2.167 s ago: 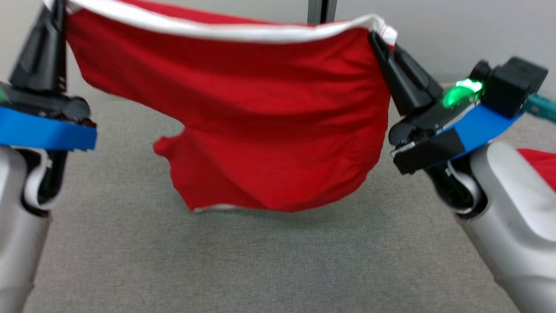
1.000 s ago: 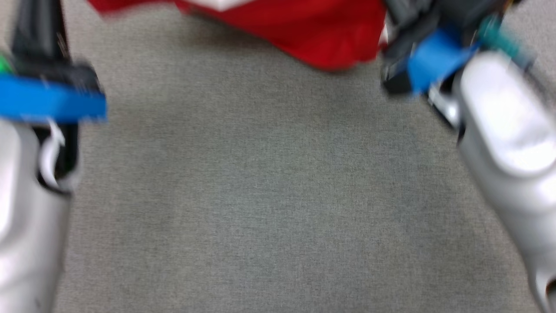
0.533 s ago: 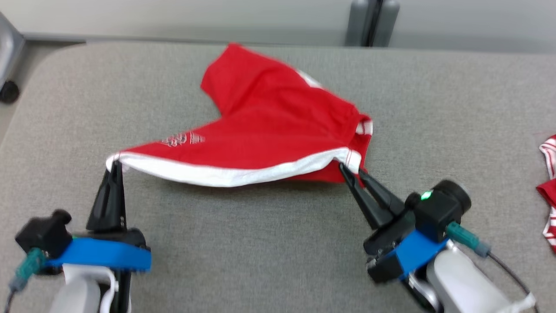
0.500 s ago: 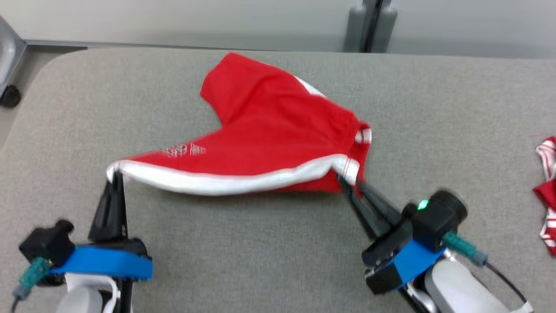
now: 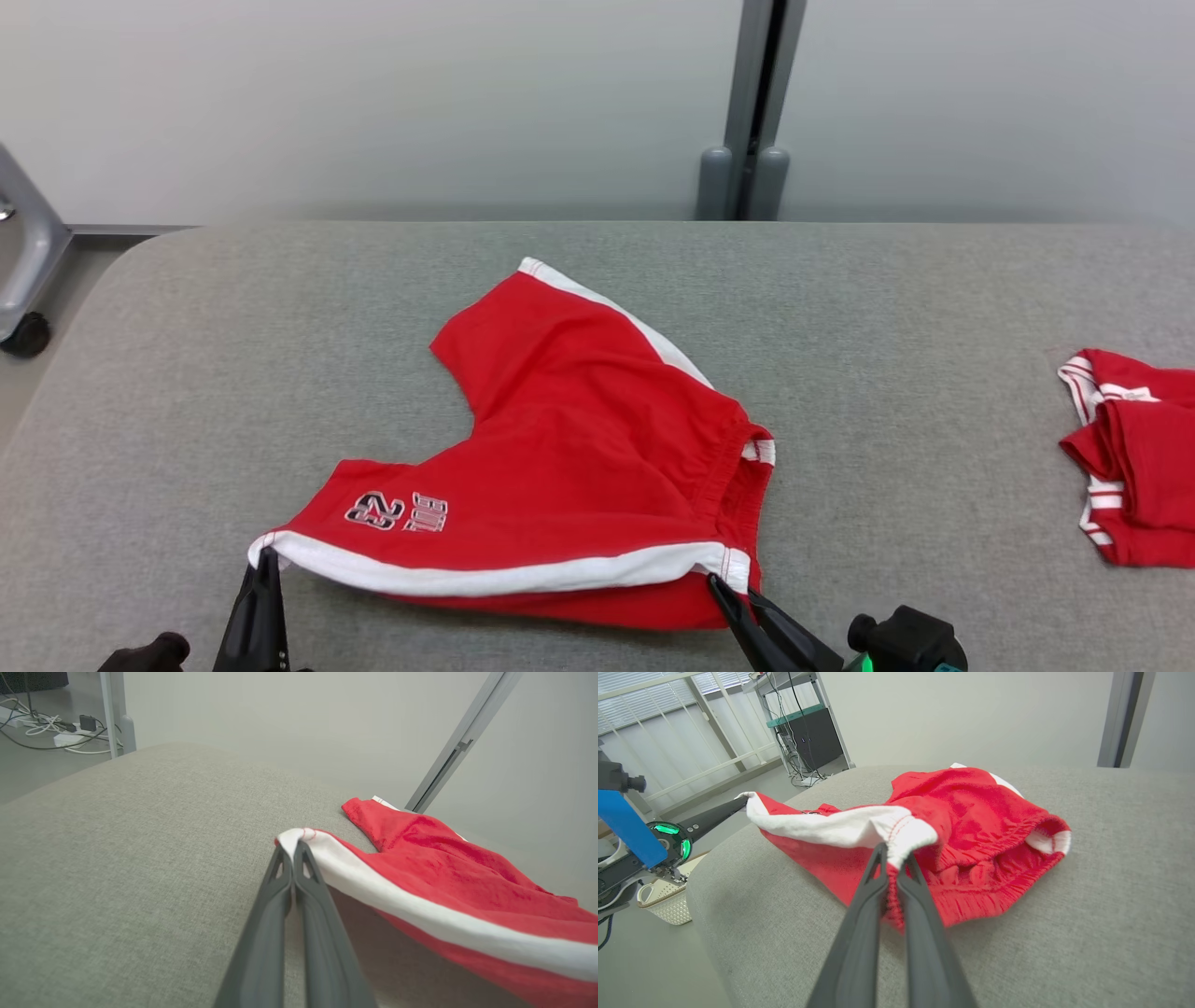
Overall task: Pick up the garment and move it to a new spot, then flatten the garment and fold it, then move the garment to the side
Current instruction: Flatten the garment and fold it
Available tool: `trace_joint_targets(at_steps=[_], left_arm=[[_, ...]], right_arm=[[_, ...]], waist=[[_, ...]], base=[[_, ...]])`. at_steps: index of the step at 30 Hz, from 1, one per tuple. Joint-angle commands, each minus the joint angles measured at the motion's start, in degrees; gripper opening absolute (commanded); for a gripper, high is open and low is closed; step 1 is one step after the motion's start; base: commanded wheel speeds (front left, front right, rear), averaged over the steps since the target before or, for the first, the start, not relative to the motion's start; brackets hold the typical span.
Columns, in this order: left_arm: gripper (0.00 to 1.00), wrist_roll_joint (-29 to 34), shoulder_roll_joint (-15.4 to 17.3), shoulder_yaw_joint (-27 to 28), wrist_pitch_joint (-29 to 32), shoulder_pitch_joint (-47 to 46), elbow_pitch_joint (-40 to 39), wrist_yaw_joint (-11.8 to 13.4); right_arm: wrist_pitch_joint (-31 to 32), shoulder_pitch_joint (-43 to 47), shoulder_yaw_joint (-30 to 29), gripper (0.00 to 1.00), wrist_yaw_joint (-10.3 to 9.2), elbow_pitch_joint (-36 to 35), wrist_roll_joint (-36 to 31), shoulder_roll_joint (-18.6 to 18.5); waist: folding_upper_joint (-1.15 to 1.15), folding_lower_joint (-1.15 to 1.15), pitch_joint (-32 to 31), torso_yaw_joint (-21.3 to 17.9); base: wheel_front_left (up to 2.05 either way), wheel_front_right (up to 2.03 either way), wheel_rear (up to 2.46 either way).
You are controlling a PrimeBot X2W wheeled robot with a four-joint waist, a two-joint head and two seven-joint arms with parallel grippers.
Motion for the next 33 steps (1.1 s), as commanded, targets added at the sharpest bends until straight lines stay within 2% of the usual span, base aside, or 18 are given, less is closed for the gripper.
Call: trace_joint_targets(at_steps=[1, 5, 9, 15, 16, 20, 27, 33], left_arm=[[0.0, 0.67, 0.19, -0.33, -0.13, -0.49, -0.88, 0.1], [0.0, 1.13, 3.24, -4.2, -0.13, -6.12, -3.0, 0.1], [0.0, -0.42, 8.96, -9.85, -0.12, -15.58, -2.53, 0.1], [0.0, -6.58, 20.48, -25.15, 1.34, -33.67, 3.51, 0.1], [0.0, -6.58, 20.48, -25.15, 1.34, -33.67, 3.51, 0.1], [0.0, -12.33, 25.94, -36.09, 6.28, -45.12, 6.33, 0.1], [0.0, -20.89, 31.57, -49.19, 8.18, -59.22, 9.88, 0.1], [0.0, -25.4, 33.23, -55.26, 5.14, -66.33, 13.63, 0.1]], right_arm=[[-0.25, 0.71, 0.17, 0.0, 0.02, -0.27, 0.45, 0.22], [-0.26, -1.28, -1.25, 0.0, 0.02, -0.39, 2.04, 2.06], [-0.24, -3.79, -4.59, 0.0, 0.02, 0.78, 6.67, 6.21], [-0.21, -9.51, -5.74, 0.0, 0.02, 5.17, 17.44, 10.29], [-0.21, -9.51, -5.74, 0.0, 0.02, 5.17, 17.44, 10.29], [-0.21, -13.69, -4.79, 0.0, 0.02, 6.26, 23.16, 10.73], [-0.06, -18.99, -1.37, 0.0, 0.07, 4.53, 30.71, 10.82], [-0.08, -20.34, -2.22, 0.0, 0.01, 2.38, 32.75, 10.59]], waist=[[0.0, 0.02, 0.1, -0.8], [0.0, 0.02, 2.74, -1.92], [0.0, 0.02, 6.52, -3.02], [0.0, 0.02, 12.84, -5.67], [0.0, 0.02, 12.84, -5.67], [0.0, 0.02, 17.22, -7.11], [0.0, 0.02, 22.96, -10.46], [0.0, 0.02, 25.34, -12.44]], base=[[0.0, 0.0, 0.0], [0.0, 0.0, 0.0], [0.0, 0.0, 0.0], [0.0, 0.0, 0.0], [0.0, 0.0, 0.0], [0.0, 0.0, 0.0], [0.0, 0.0, 0.0], [0.0, 0.0, 0.0]])
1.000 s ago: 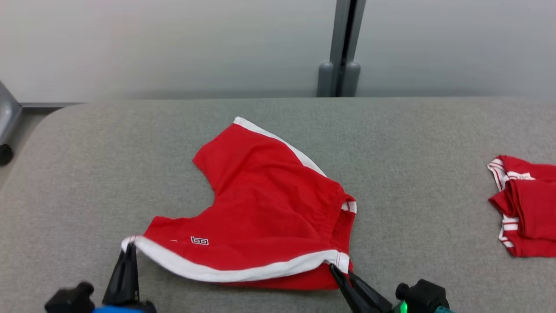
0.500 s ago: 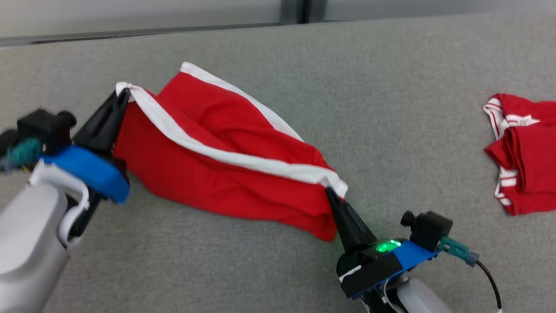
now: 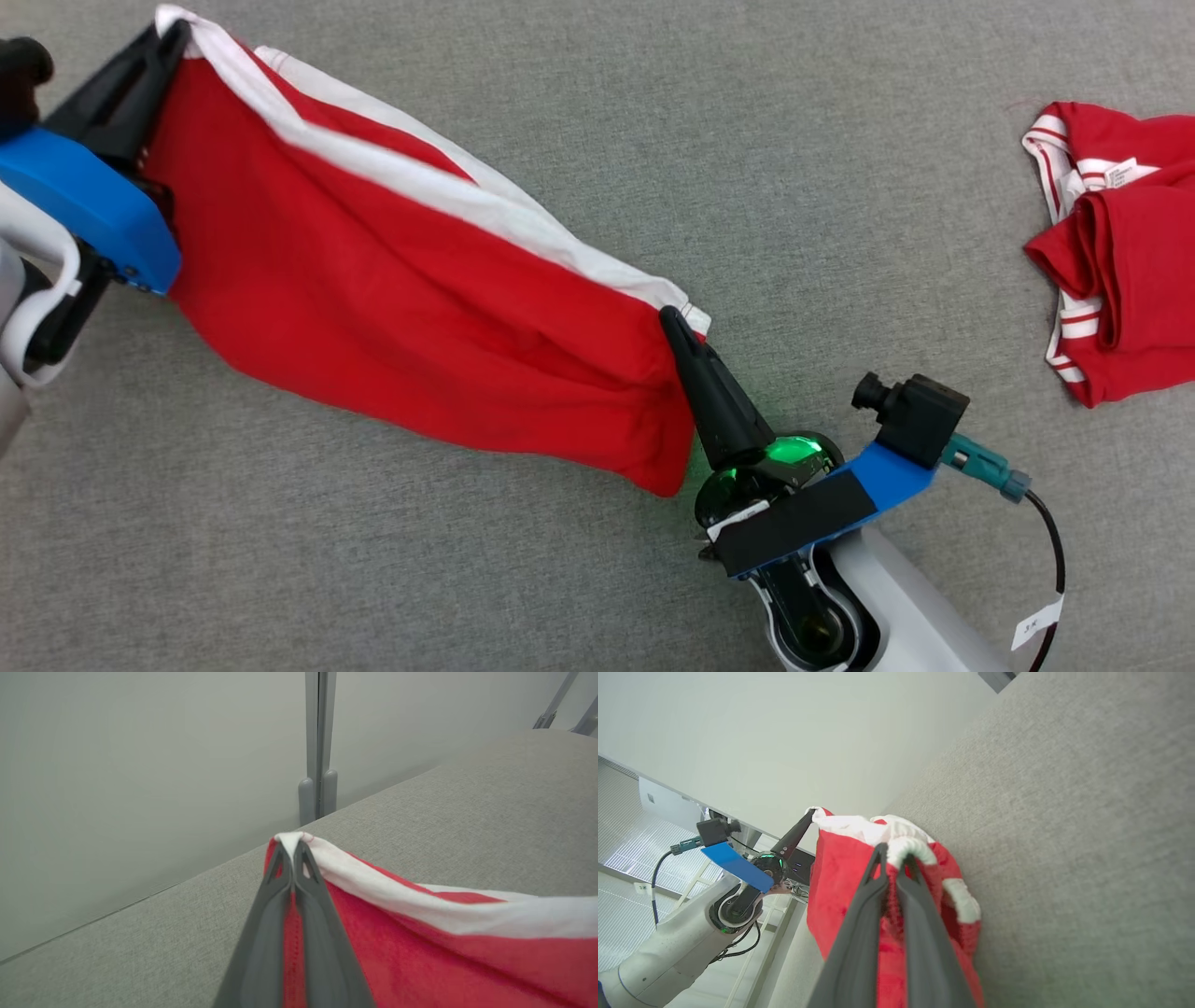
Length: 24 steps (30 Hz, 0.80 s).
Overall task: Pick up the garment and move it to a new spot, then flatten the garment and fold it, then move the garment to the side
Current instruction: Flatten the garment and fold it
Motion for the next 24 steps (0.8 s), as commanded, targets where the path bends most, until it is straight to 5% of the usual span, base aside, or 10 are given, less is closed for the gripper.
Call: trace_joint_targets(at_steps=[1, 12, 13, 14, 15, 20, 24], left_arm=[[0.0, -0.83, 0.57, -0.81, -0.6, -1.32, 0.89, 0.12], [0.0, -6.46, -0.48, -9.6, -3.15, -5.0, 6.03, 0.12], [0.02, -6.92, -0.83, -10.06, -3.52, -5.04, 6.39, 0.12], [0.46, -7.42, -1.26, -10.5, -3.81, -4.92, 6.7, 0.12], [1.0, -8.01, -1.6, -10.96, -4.19, -4.61, 6.98, 0.12], [1.0, -10.73, -3.39, -9.54, -5.42, -1.74, 8.67, 0.12], [1.0, -9.71, -5.06, -1.94, -5.45, 2.85, 8.01, 0.12]], right_arm=[[0.13, -0.19, -0.74, 0.0, -0.02, 0.84, 0.86, -0.53], [0.13, 2.46, -1.76, 0.0, -0.13, 1.44, -0.22, -0.91], [0.13, 2.54, -2.1, 0.16, -0.13, 1.6, -0.72, -0.91], [0.12, 2.73, -2.42, 0.73, -0.13, 1.71, -1.16, -0.92], [0.12, 2.82, -2.67, 1.0, -0.13, 1.94, -2.17, -0.92], [0.09, 3.94, -7.83, 1.0, -0.04, 2.56, -7.61, -0.63], [0.08, 5.86, -12.77, 1.0, -0.01, 3.57, -12.37, -0.44]], waist=[[0.0, -0.01, 0.13, -0.27], [0.0, -0.01, 0.42, -1.51], [0.0, -0.01, 0.26, -1.44], [0.0, -0.01, -0.03, -1.35], [0.0, -0.01, -0.35, -1.28], [0.0, -0.01, -2.62, -0.54], [0.0, -0.01, -4.77, 0.53]], base=[[0.0, 0.0, 0.0], [0.0, 0.0, 0.0], [0.0, 0.0, 0.0], [0.0, 0.0, 0.0], [0.0, 0.0, 0.0], [0.0, 0.0, 0.0], [0.0, 0.0, 0.0]])
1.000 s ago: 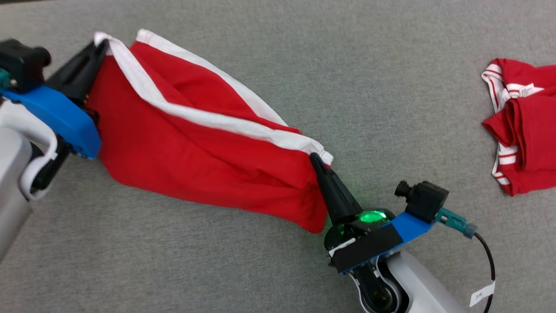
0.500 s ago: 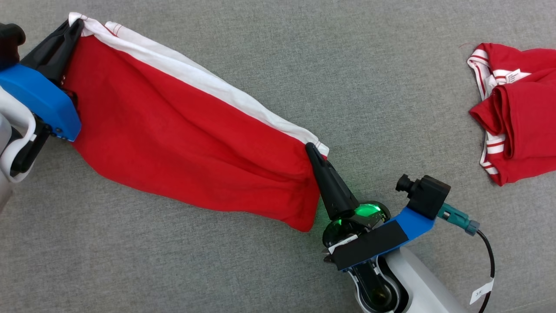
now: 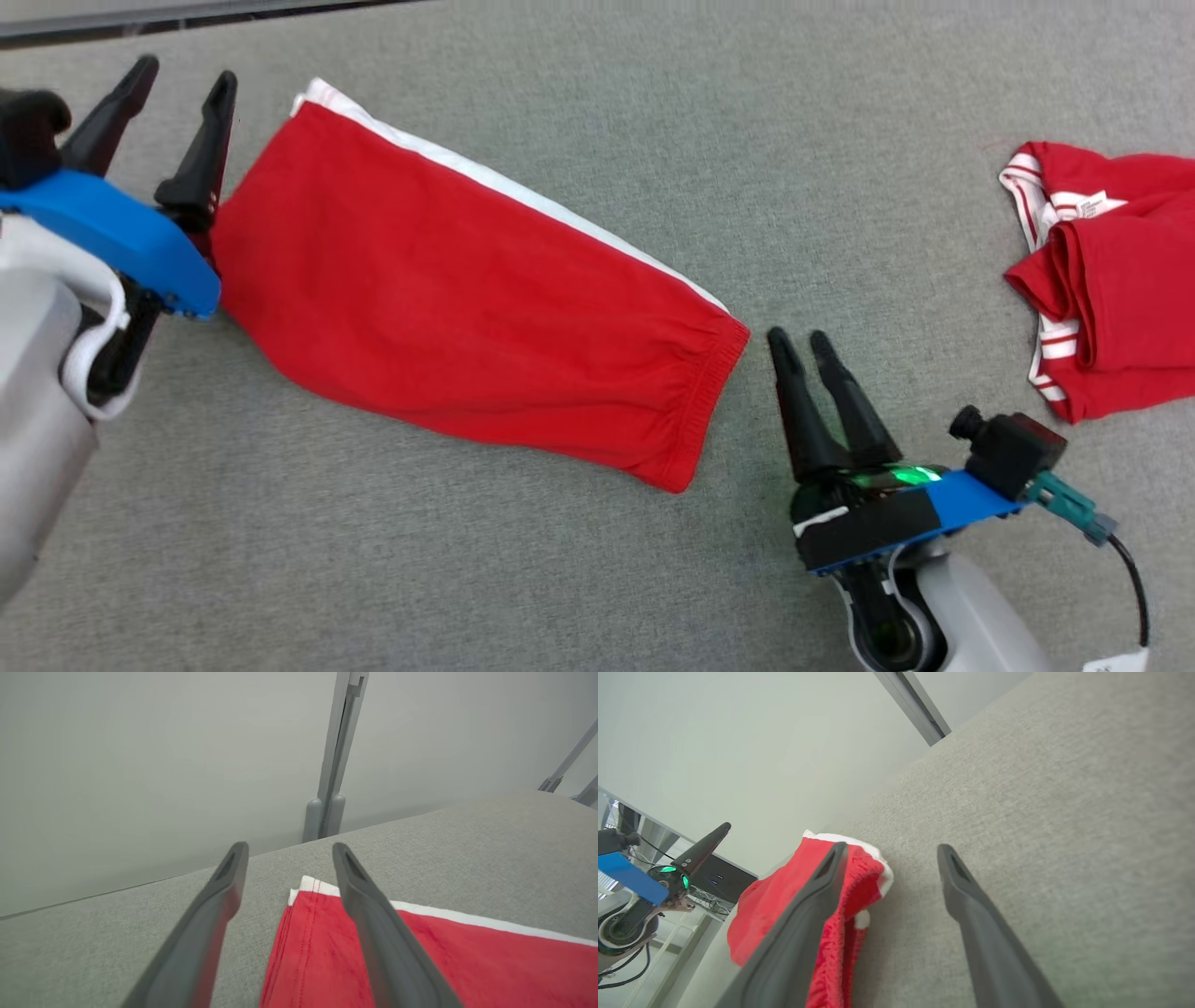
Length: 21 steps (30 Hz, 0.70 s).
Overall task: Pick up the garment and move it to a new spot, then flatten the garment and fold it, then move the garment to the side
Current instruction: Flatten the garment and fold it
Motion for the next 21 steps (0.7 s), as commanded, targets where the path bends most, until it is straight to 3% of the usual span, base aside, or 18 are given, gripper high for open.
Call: trace_joint_targets(at_steps=[1, 9, 17, 21], left_arm=[[1.0, 1.25, -0.68, 2.33, -0.18, 3.18, -0.52, 0.12], [1.0, 11.14, -5.82, 22.19, -0.21, 19.08, -4.65, 0.12], [1.0, 18.52, -13.84, 37.27, -0.17, 33.95, -9.3, 0.12], [1.0, 21.55, -17.92, 42.87, -0.18, 39.99, -11.06, 0.11]], right_arm=[[0.02, 0.95, -1.47, 1.0, -0.01, 0.51, -1.95, -0.36], [0.02, 3.89, -10.72, 1.0, -0.01, 1.96, -12.76, -0.31], [0.01, 6.23, -15.92, 1.0, -0.01, 2.25, -26.04, -0.3], [0.01, 8.13, -17.45, 1.0, -0.02, 2.84, -28.9, -0.37]], waist=[[0.0, 0.0, -0.89, 0.3], [0.0, 0.0, -5.39, 2.48], [0.0, 0.0, -9.75, 4.14], [0.0, 0.0, -12.1, 4.44]], base=[[0.0, 0.0, 0.0], [0.0, 0.0, 0.0], [0.0, 0.0, 0.0], [0.0, 0.0, 0.0]])
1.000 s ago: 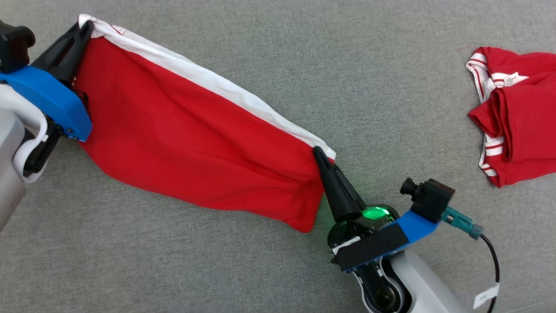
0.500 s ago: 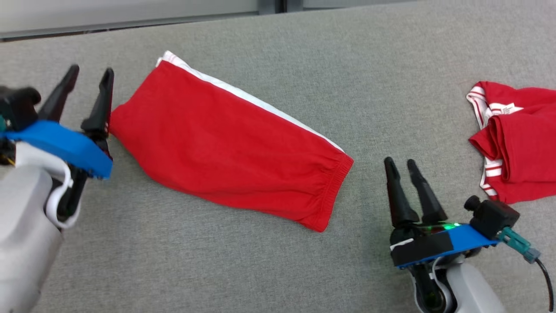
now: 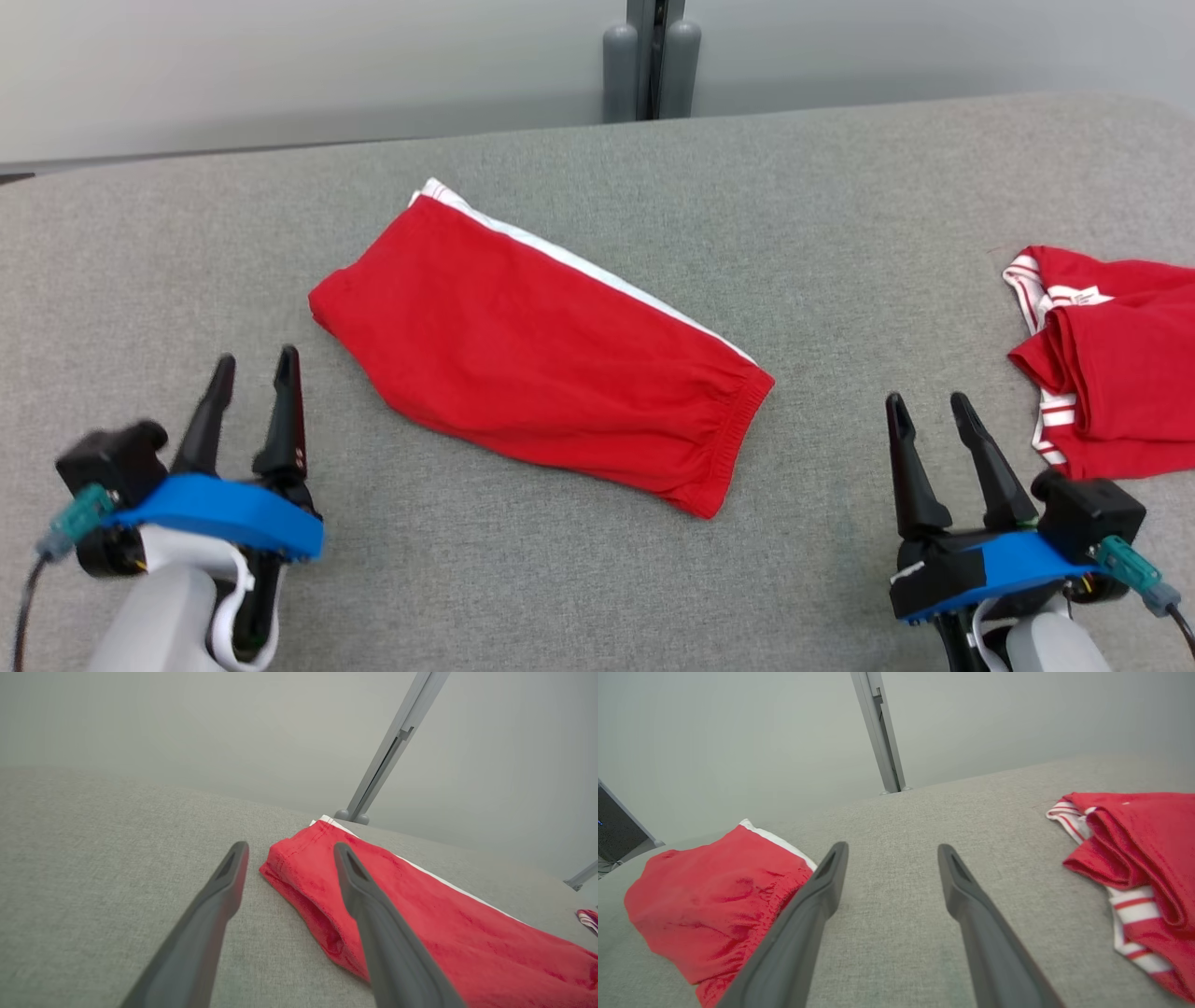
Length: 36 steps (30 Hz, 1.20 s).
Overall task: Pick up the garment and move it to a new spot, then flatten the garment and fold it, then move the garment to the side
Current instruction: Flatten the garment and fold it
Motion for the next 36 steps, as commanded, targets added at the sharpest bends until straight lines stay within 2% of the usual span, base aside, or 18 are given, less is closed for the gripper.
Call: trace_joint_targets(at_steps=[1, 6, 11, 16, 21, 27, 36], left_arm=[[1.0, 1.23, -1.51, 1.46, -0.11, 2.3, -0.71, 0.1], [1.0, 3.48, -5.27, 4.71, -0.12, 7.18, -1.33, 0.1], [1.0, 4.01, -6.27, 5.36, -0.13, 7.22, -0.84, 0.1], [1.0, 2.43, -3.98, 1.7, -0.12, 2.02, 1.67, 0.11], [1.0, -1.45, -0.15, -3.13, 0.3, -6.85, 7.24, 0.11], [1.0, -5.88, 3.44, -7.55, 3.79, -15.87, 14.51, 0.1], [1.0, -10.18, 7.14, -14.26, 8.55, -22.56, 19.38, 0.1]], right_arm=[[0.02, 1.21, -0.66, 1.0, -0.01, 0.4, -1.24, -0.3], [0.02, 3.12, -1.99, 1.0, -0.01, 1.34, -4.43, -0.29], [0.02, 3.5, -2.13, 1.0, -0.01, 1.22, -5.91, -0.3], [0.02, 2.2, -1.35, 1.0, -0.01, 0.23, -6.36, -0.29], [0.02, 0.92, -0.37, 1.0, -0.01, -0.46, -6.68, -0.3], [0.01, -0.47, 0.86, 1.0, -0.01, -1.53, -6.22, -0.29], [0.02, -1.79, 1.26, 1.0, -0.01, -2.87, -6.14, -0.3]], waist=[[0.0, 0.01, -1.12, -0.24], [0.0, 0.01, -2.45, -0.21], [0.0, 0.01, -2.04, -0.5], [0.0, 0.01, 0.18, -1.26], [0.0, 0.01, 3.17, -2.36], [0.0, 0.01, 6.56, -4.2], [0.0, 0.01, 10.22, -5.54]], base=[[0.0, 0.0, 0.0], [0.0, 0.0, 0.0], [0.0, 0.0, 0.0], [0.0, 0.0, 0.0], [0.0, 0.0, 0.0], [0.0, 0.0, 0.0], [0.0, 0.0, 0.0]])
